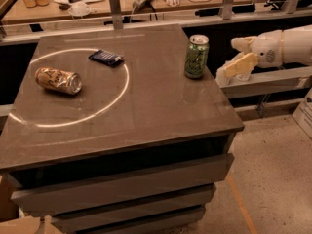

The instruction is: Pick green can

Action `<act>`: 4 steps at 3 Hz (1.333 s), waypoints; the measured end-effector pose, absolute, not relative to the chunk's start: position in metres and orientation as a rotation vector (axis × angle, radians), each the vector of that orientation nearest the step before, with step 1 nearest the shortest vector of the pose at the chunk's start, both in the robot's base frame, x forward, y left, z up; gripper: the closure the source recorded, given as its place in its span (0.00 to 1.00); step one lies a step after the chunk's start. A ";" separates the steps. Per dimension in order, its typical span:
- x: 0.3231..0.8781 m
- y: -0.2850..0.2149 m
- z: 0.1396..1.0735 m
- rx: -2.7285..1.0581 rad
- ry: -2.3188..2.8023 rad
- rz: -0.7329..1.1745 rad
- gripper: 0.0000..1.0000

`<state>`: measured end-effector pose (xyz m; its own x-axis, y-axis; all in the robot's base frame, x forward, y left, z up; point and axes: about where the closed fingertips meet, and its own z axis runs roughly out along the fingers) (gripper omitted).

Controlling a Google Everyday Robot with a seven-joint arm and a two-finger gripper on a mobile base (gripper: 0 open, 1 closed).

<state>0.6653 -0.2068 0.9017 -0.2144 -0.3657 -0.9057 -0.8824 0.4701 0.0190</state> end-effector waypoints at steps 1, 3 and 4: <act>0.675 -0.175 0.884 -1.111 1.718 0.819 0.00; 0.691 -0.112 0.872 -1.289 1.527 0.937 0.17; 0.695 -0.096 0.876 -1.298 1.467 0.974 0.40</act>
Offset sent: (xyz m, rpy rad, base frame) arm 0.0279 0.0966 -0.0342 0.1056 -0.0767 0.3774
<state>0.6946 -0.0959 0.8757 -0.0227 -0.2651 -0.9640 -0.9912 0.1314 -0.0128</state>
